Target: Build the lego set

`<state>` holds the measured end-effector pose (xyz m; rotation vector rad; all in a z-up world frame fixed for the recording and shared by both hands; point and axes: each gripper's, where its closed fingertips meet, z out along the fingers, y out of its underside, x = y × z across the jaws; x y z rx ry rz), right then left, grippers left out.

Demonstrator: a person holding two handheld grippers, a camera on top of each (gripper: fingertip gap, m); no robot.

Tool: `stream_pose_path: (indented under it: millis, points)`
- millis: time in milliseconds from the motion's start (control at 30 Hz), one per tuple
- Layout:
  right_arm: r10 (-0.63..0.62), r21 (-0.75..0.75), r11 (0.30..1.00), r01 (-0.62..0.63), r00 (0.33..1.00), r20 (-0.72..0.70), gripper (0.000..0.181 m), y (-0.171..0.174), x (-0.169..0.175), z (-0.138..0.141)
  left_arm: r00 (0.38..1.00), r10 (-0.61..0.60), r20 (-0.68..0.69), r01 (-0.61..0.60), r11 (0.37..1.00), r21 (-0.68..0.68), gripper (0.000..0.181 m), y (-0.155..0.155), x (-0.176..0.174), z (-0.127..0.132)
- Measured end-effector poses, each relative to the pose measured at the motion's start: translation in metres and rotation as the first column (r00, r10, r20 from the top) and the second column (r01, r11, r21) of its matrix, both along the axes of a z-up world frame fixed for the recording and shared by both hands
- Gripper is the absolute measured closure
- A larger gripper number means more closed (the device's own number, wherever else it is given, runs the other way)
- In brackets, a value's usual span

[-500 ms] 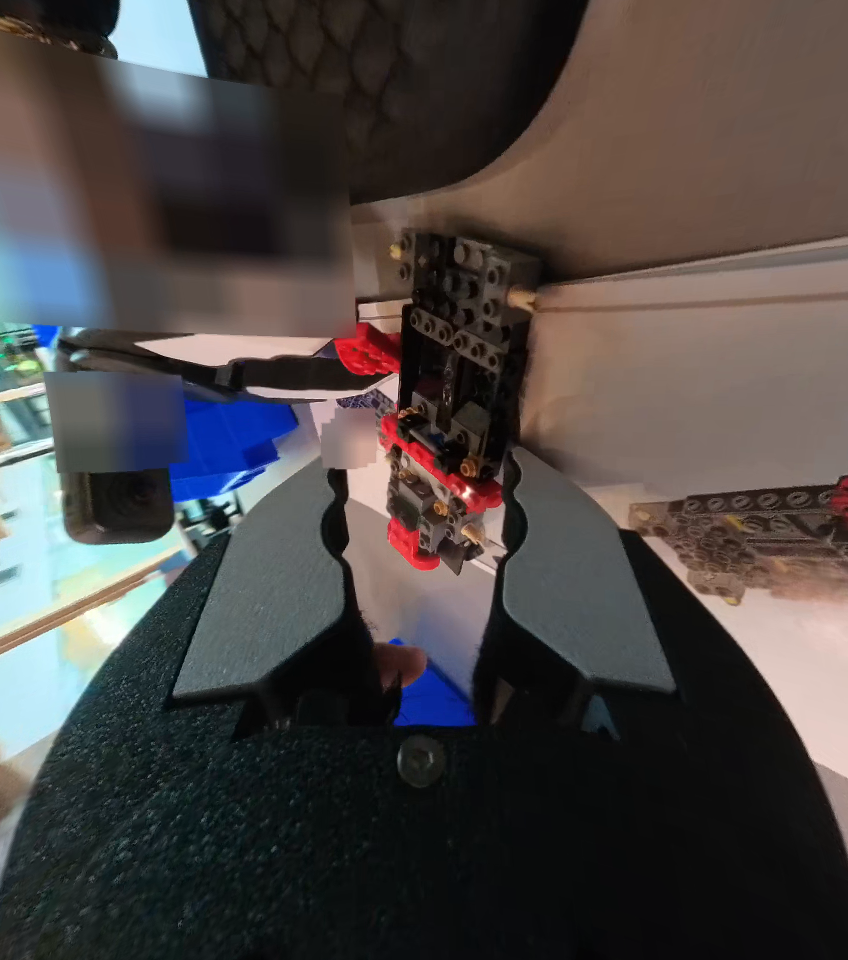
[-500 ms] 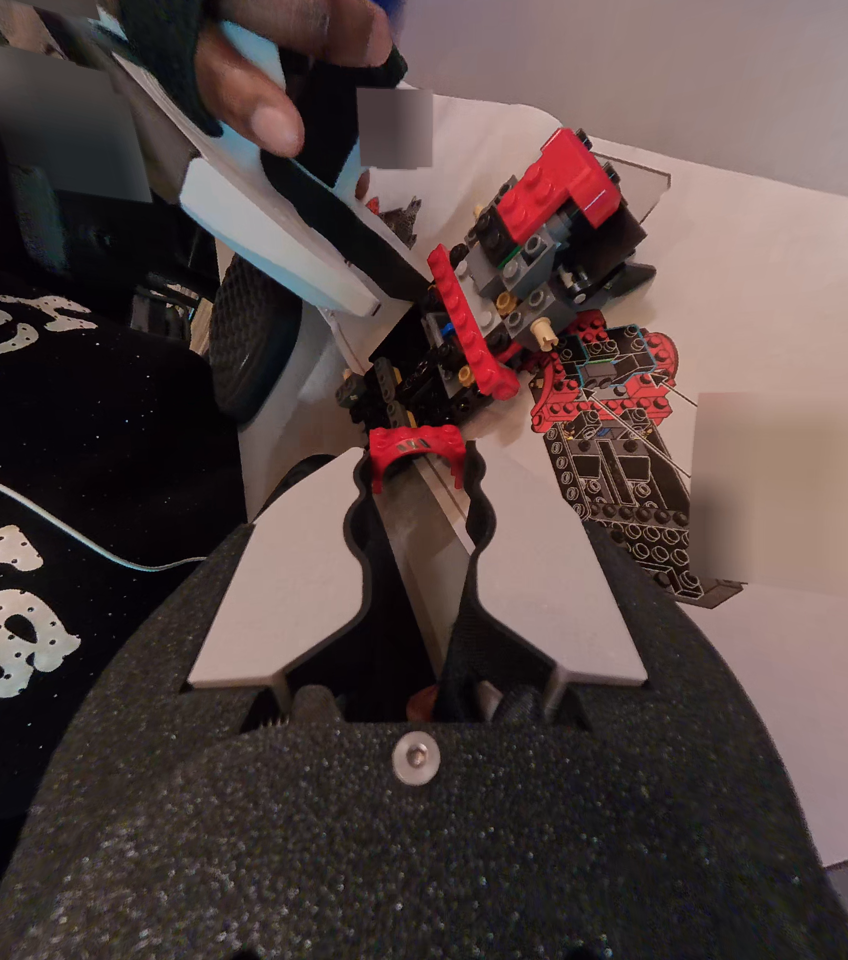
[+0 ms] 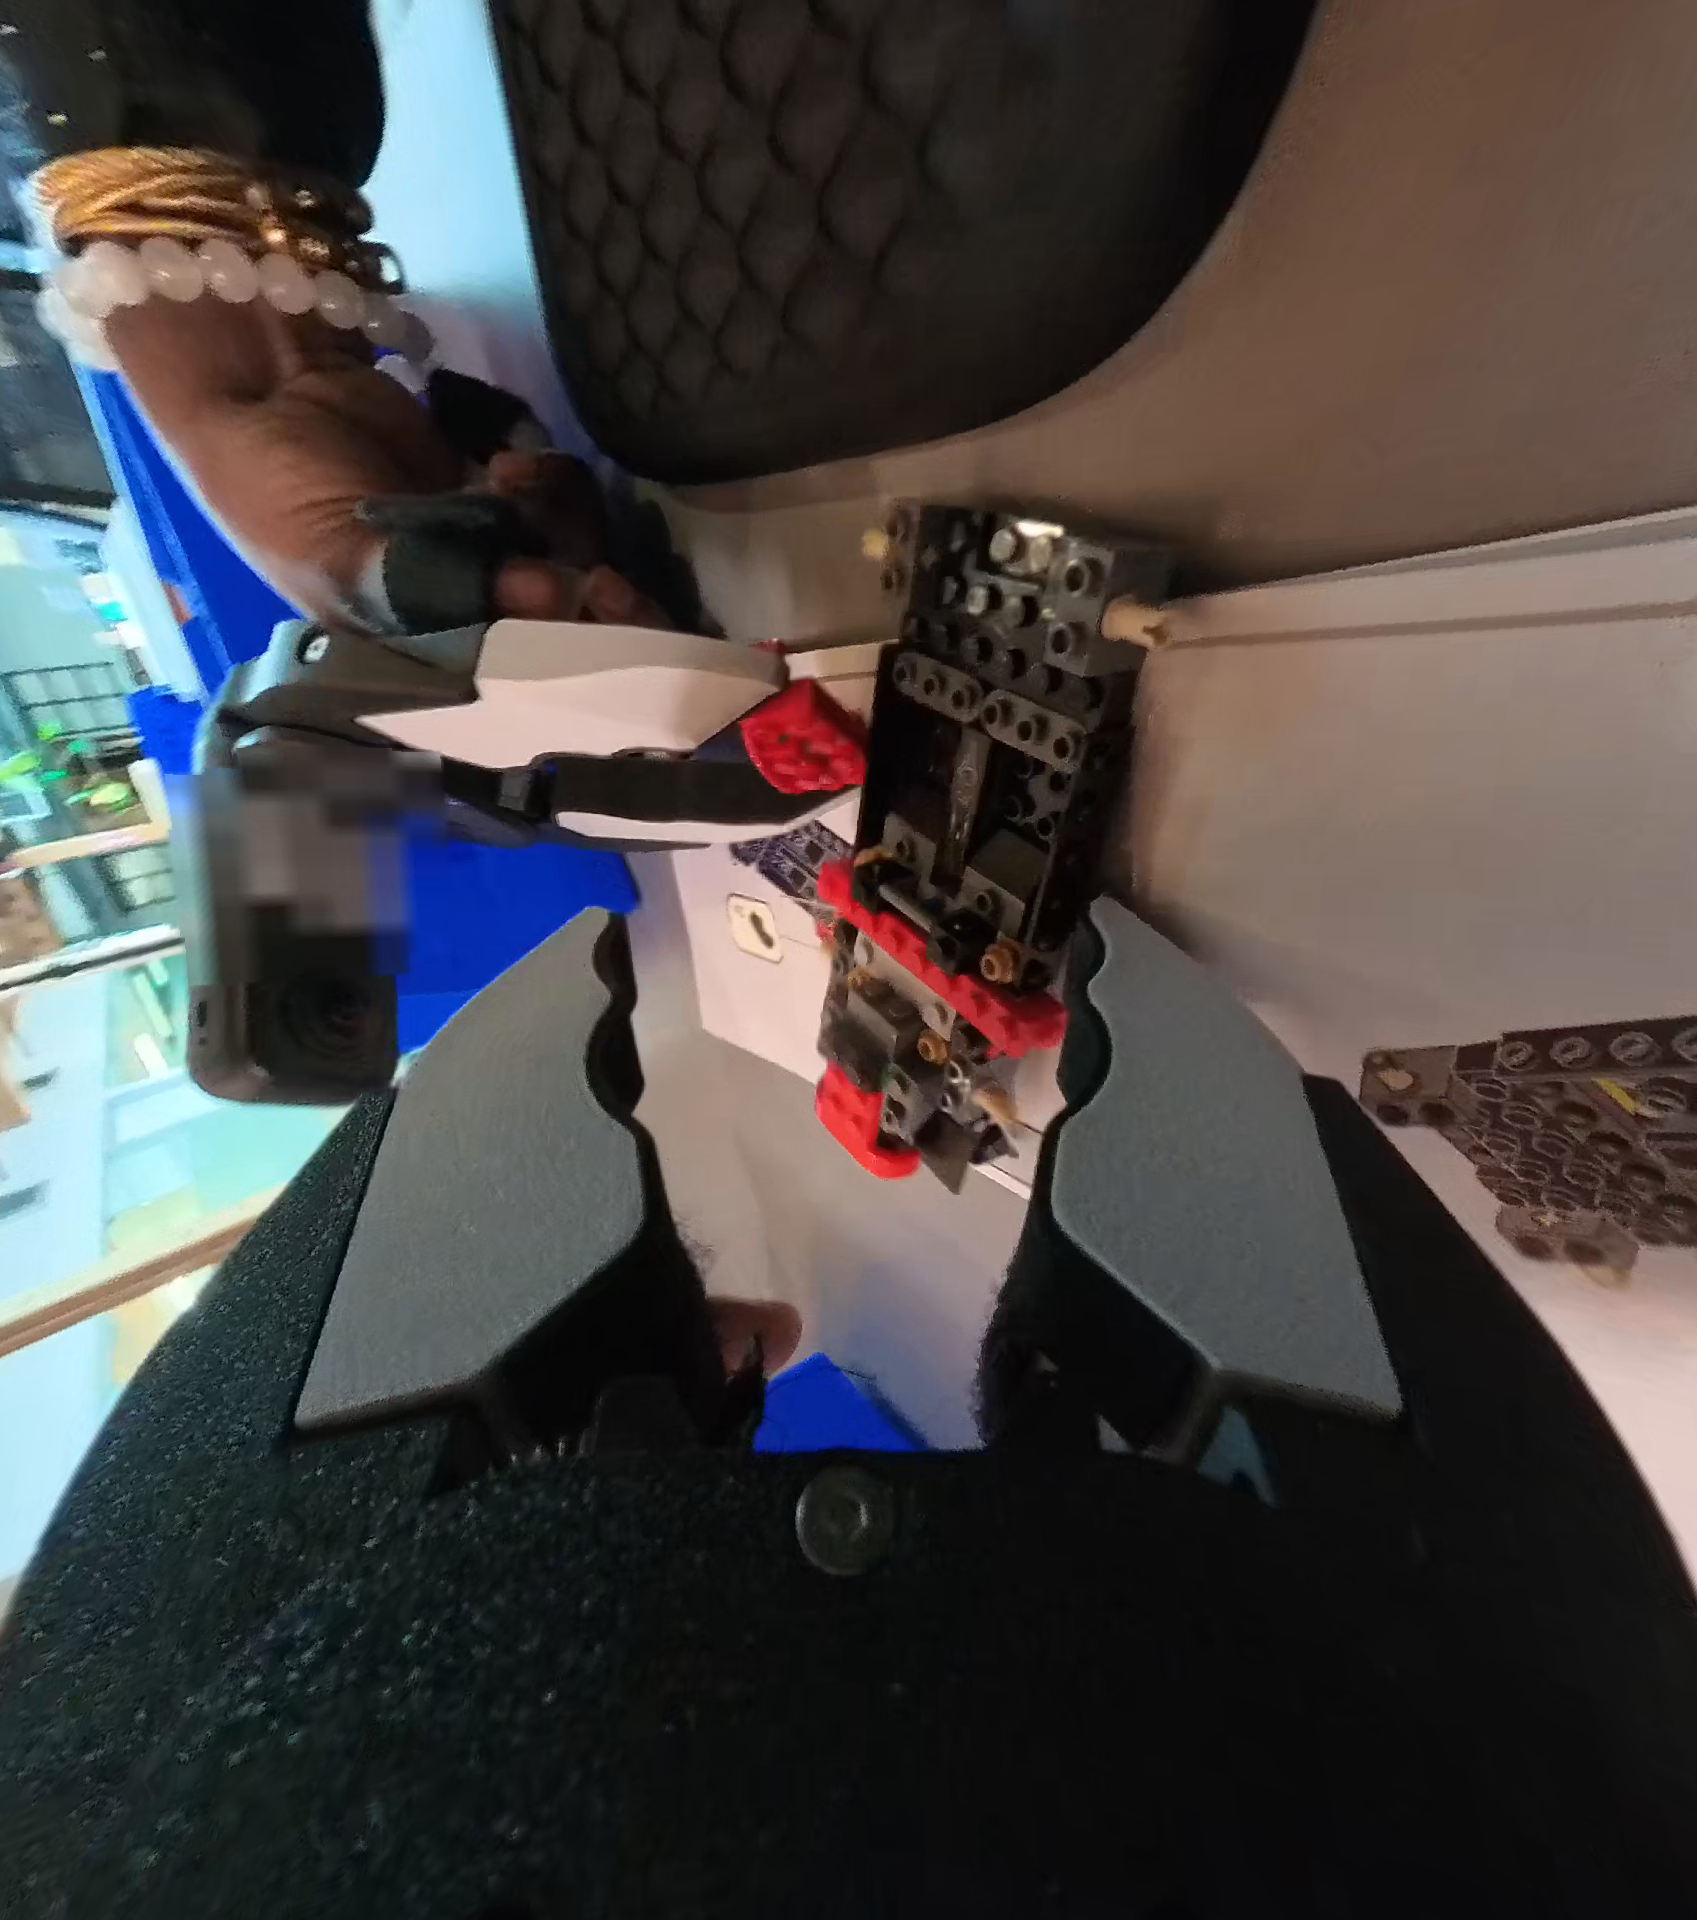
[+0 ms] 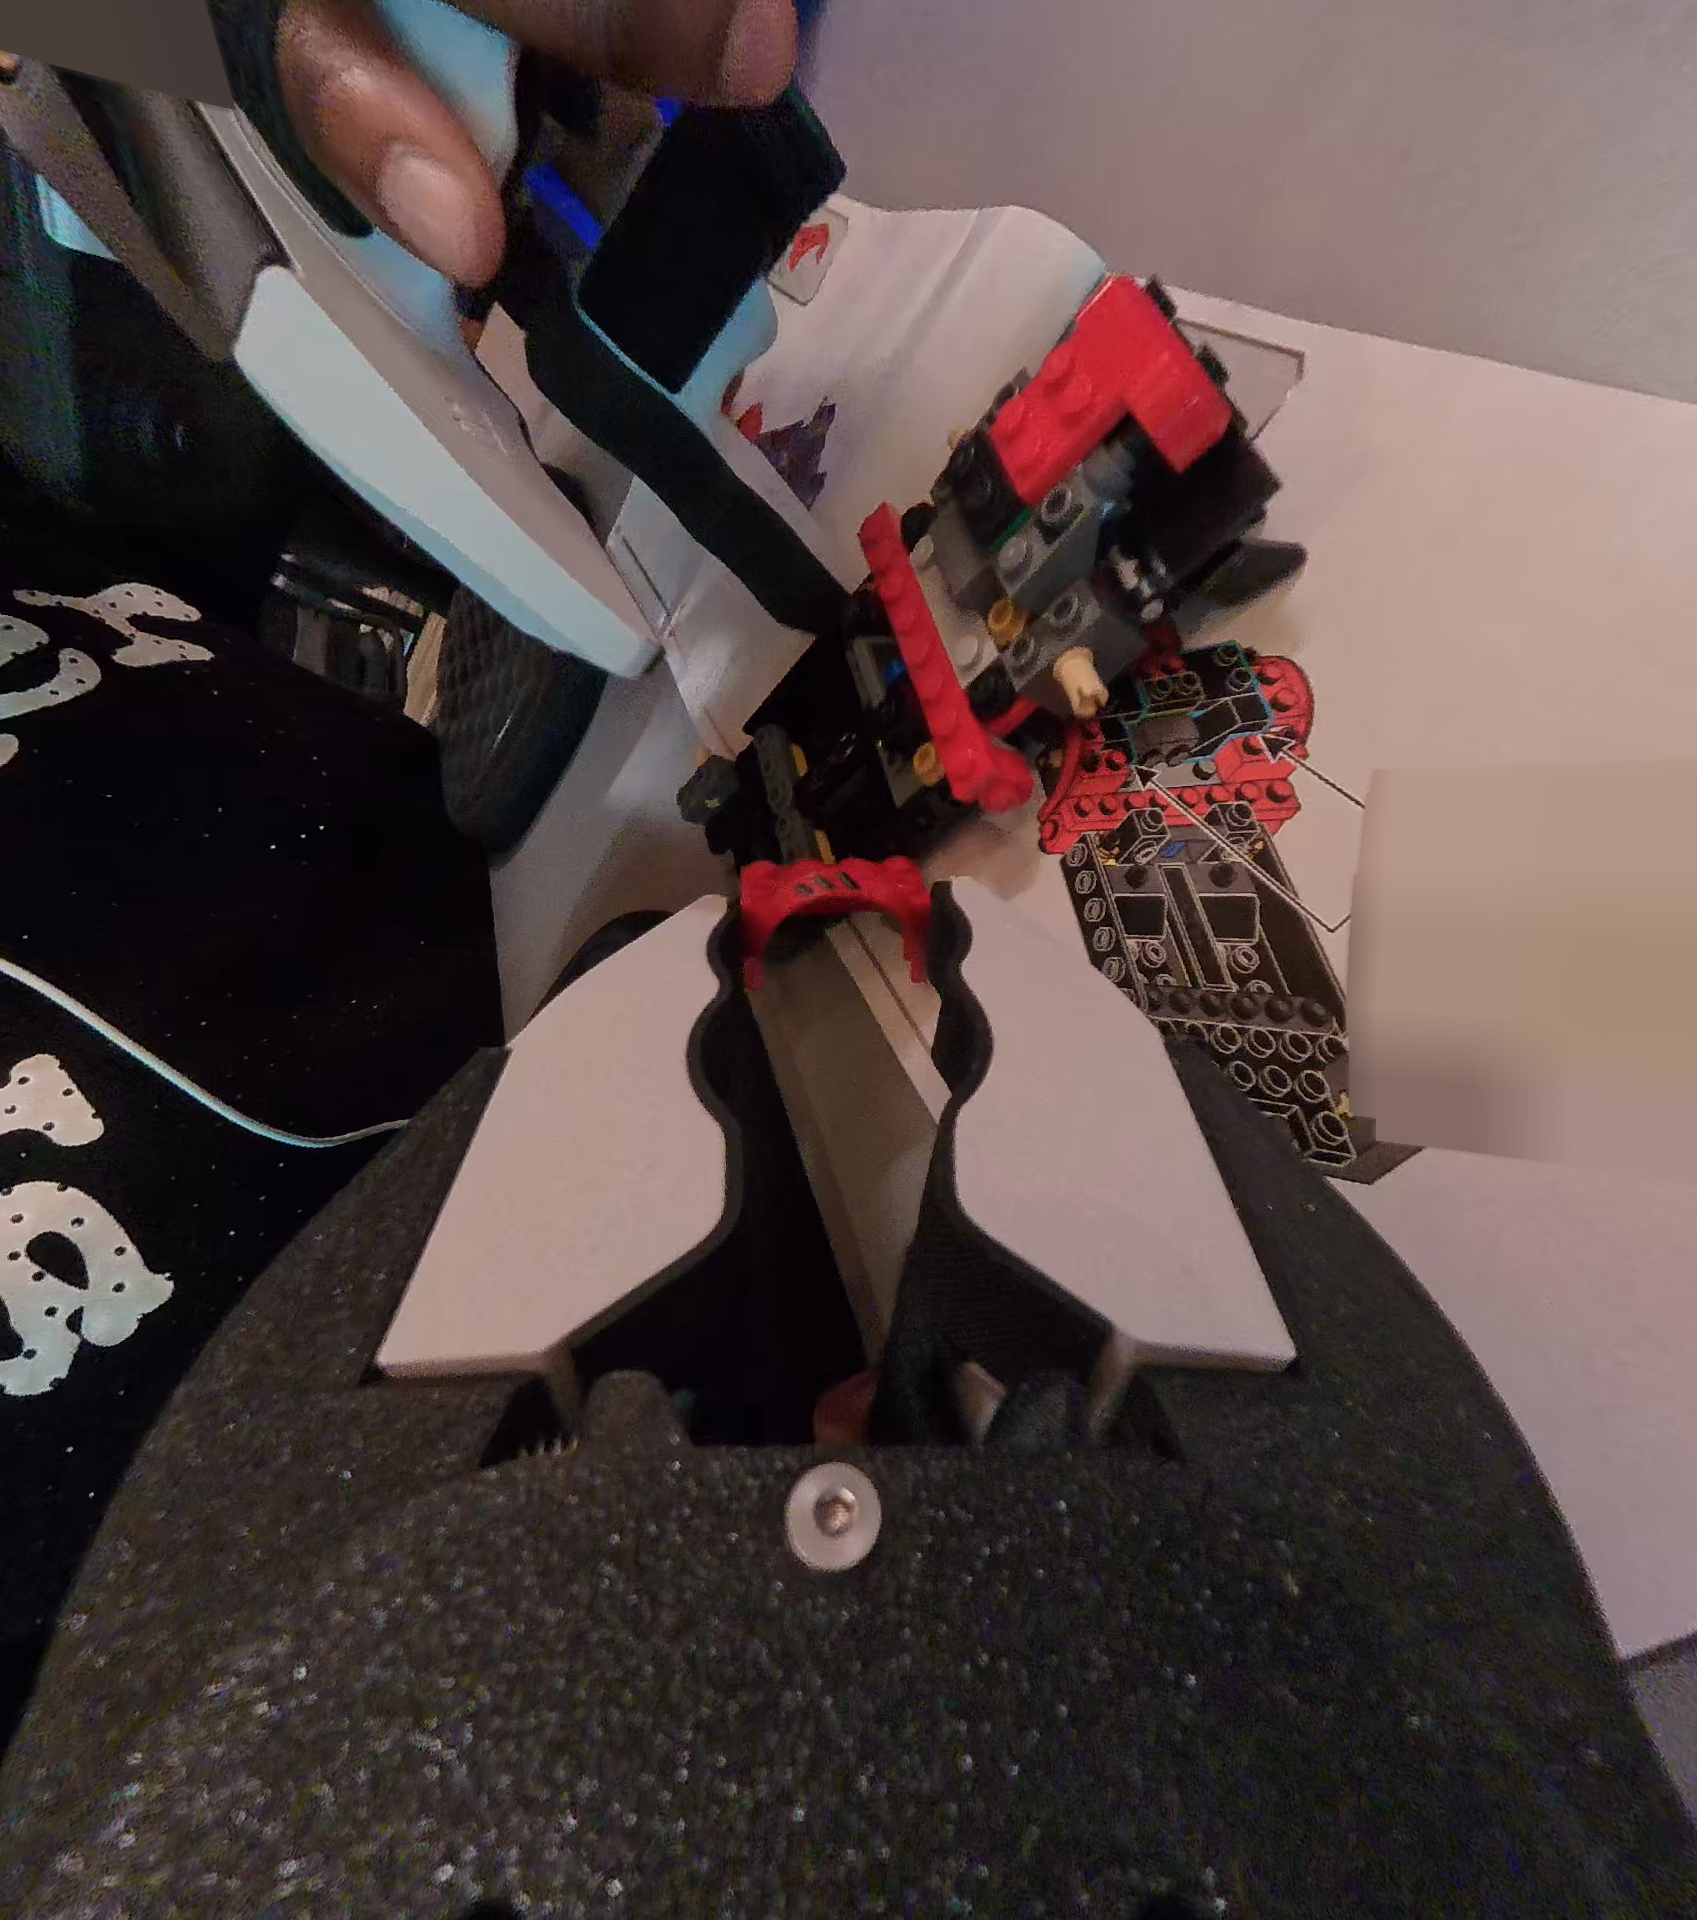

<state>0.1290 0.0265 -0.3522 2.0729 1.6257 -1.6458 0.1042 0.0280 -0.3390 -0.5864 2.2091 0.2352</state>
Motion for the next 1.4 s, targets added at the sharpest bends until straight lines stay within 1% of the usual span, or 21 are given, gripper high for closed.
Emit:
stream_pose_path:
  millis: [67, 133, 200, 400, 600, 667, 733, 800, 867, 900, 967, 1033, 1100, 1133, 1167, 1200, 1233, 1267, 1300, 1333, 1400]
  points:
    - [-0.012, -0.006, 1.000, 0.012, 1.000, -0.010, 0.148, 0.003, 0.001, 0.001, 0.997, 0.020, 0.075, -0.024, 0.999, 0.042, 0.105, 0.002, 0.000, 0.005]
    - [-0.023, -0.023, 0.999, 0.022, 0.999, -0.024, 0.148, 0.005, 0.002, 0.003, 0.986, 0.038, 0.161, -0.049, 0.996, 0.071, 0.112, 0.003, 0.001, 0.011]
    - [-0.019, -0.037, 0.999, 0.018, 1.000, -0.025, 0.148, 0.004, 0.003, 0.003, 0.975, 0.069, 0.212, -0.083, 0.995, 0.057, 0.114, 0.003, 0.001, 0.013]
    - [-0.003, -0.005, 1.000, 0.003, 1.000, -0.007, 0.148, 0.004, 0.009, 0.002, 0.962, 0.121, 0.244, -0.128, 0.992, 0.012, 0.122, 0.003, -0.001, 0.003]
    - [0.053, 0.159, 0.985, -0.072, 0.992, 0.118, 0.148, 0.007, 0.034, -0.003, 0.958, 0.157, 0.241, -0.172, 0.984, 0.045, 0.126, 0.009, -0.009, 0.001]
    - [0.028, 0.260, 0.963, -0.066, 0.989, 0.145, 0.146, 0.010, 0.036, -0.004, 0.961, 0.154, 0.230, -0.172, 0.983, 0.059, 0.129, 0.008, -0.009, -0.001]
    - [-0.020, 0.389, 0.920, -0.044, 0.987, 0.158, 0.140, 0.016, 0.037, -0.002, 0.963, 0.154, 0.220, -0.175, 0.982, 0.078, 0.130, 0.008, -0.010, -0.001]
    - [-0.034, 0.520, 0.853, -0.052, 0.988, 0.154, 0.134, 0.019, 0.038, 0.002, 0.965, 0.155, 0.212, -0.177, 0.980, 0.087, 0.131, 0.006, -0.011, 0.000]
    - [-0.018, 0.620, 0.781, -0.076, 0.989, 0.143, 0.126, 0.017, 0.036, 0.006, 0.964, 0.163, 0.209, -0.184, 0.980, 0.081, 0.131, 0.006, -0.012, 0.000]
    - [0.011, 0.644, 0.759, -0.095, 0.991, 0.132, 0.124, 0.012, 0.034, 0.009, 0.962, 0.172, 0.211, -0.191, 0.979, 0.073, 0.130, 0.006, -0.013, 0.000]
    - [0.083, 0.643, 0.755, -0.130, 0.991, 0.103, 0.122, -0.008, 0.026, 0.014, 0.954, 0.210, 0.215, -0.224, 0.974, 0.043, 0.127, 0.006, -0.017, 0.003]
    - [0.132, 0.653, 0.740, -0.159, 0.987, 0.092, 0.122, -0.022, 0.022, 0.015, 0.933, 0.297, 0.205, -0.295, 0.955, -0.040, 0.127, 0.005, -0.027, 0.003]
    - [0.161, 0.723, 0.673, -0.157, 0.985, 0.063, 0.135, -0.025, 0.019, 0.015, 0.883, 0.425, 0.200, -0.391, 0.901, -0.188, 0.128, -0.002, -0.037, 0.003]
    - [0.193, 0.761, 0.627, -0.166, 0.980, 0.055, 0.146, -0.026, 0.019, 0.015, 0.847, 0.494, 0.196, -0.437, 0.857, -0.272, 0.130, -0.007, -0.042, 0.004]
    - [0.223, 0.797, 0.578, -0.178, 0.973, 0.056, 0.157, -0.026, 0.020, 0.013, 0.802, 0.565, 0.194, -0.476, 0.801, -0.364, 0.130, -0.013, -0.044, 0.005]
    - [0.238, 0.821, 0.539, -0.188, 0.969, 0.065, 0.160, -0.025, 0.020, 0.010, 0.748, 0.637, 0.185, -0.503, 0.727, -0.467, 0.130, -0.021, -0.045, 0.006]
    - [0.248, 0.831, 0.518, -0.204, 0.965, 0.082, 0.162, -0.025, 0.020, 0.007, 0.690, 0.703, 0.171, -0.513, 0.642, -0.570, 0.130, -0.028, -0.043, 0.008]
    - [0.252, 0.830, 0.514, -0.216, 0.963, 0.095, 0.161, -0.026, 0.019, 0.006, 0.636, 0.756, 0.156, -0.506, 0.561, -0.655, 0.130, -0.035, -0.039, 0.010]
    - [0.261, 0.820, 0.524, -0.229, 0.960, 0.101, 0.158, -0.029, 0.018, 0.005, 0.595, 0.792, 0.137, -0.492, 0.494, -0.717, 0.129, -0.042, -0.036, 0.011]
    - [0.265, 0.810, 0.537, -0.237, 0.959, 0.105, 0.155, -0.032, 0.016, 0.004, 0.567, 0.814, 0.125, -0.478, 0.448, -0.756, 0.129, -0.049, -0.032, 0.011]
    - [0.244, 0.804, 0.541, -0.247, 0.961, 0.131, 0.155, -0.031, 0.013, 0.002, 0.522, 0.843, 0.131, -0.462, 0.408, -0.787, 0.130, -0.057, -0.027, 0.013]
